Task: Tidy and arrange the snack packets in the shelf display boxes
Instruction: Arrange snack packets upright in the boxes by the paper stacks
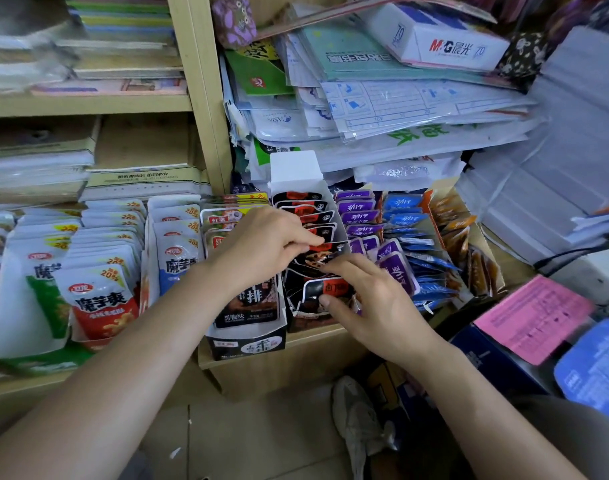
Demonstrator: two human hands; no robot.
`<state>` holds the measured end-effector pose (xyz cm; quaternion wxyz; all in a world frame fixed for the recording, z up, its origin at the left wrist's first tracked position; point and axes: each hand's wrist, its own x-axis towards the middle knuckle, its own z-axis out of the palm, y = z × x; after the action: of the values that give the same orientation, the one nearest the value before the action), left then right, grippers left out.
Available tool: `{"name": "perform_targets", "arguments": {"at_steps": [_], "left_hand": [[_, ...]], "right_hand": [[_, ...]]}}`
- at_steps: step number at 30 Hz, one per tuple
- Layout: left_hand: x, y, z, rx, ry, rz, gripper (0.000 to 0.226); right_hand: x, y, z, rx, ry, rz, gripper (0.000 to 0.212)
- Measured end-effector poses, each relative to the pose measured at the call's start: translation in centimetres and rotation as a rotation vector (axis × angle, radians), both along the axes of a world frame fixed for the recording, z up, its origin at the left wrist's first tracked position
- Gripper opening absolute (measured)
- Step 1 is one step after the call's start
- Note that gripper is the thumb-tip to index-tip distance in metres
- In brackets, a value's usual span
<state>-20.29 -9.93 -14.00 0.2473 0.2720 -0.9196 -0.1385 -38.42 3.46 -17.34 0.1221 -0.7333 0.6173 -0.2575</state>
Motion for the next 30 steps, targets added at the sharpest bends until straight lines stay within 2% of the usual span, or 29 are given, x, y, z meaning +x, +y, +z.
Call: {"name": "perform_targets", "arguments": {"at_steps": [7,10,13,14,17,20,25,30], "left_hand": [[0.0,-0.7,-0.1,0.216,-0.169,0.011,0.027],[0.9,-0.8,0.3,0.286,-0.104,0.028,0.025],[1.1,-0.9,0.5,0.1,0.047,0.162,0.018],[1.0,-0.8,0.6,0.036,0.028,0.192,0.019],[0.3,-0.9,0.9,-0.116,-0.18,0.277,0.034],[-0.3,-0.9,0.9,-0.136,-0.239,0.323,0.029],[-0.5,-1.3,0.5,-0.111,-0.007,0.271,0.015],[-0.2,-1.4,0.1,-0.107,0.122,0.241,0.017]], "right_hand": [[0.2,0.4,-0.1,-0.147,0.084,-0.07,0.047],[0.1,0.2,0.0,-0.142,0.111,-0.059,0.046],[0.1,0.1,0.0,-0.118,0.116,-0.062,0.045],[0.1,0.1,0.1,-0.113,0.118,-0.064,0.045],[0.1,0.1,-0.1,-0.093,0.116,-0.068,0.047],[0.1,0.1,-0.1,-0.082,0.129,-0.063,0.055],[0.1,0.0,0.2,-0.068,0.144,-0.043,0.066],[-0.1,-1.5,0.3,0.01,0.076,-0.045,0.069]]}}
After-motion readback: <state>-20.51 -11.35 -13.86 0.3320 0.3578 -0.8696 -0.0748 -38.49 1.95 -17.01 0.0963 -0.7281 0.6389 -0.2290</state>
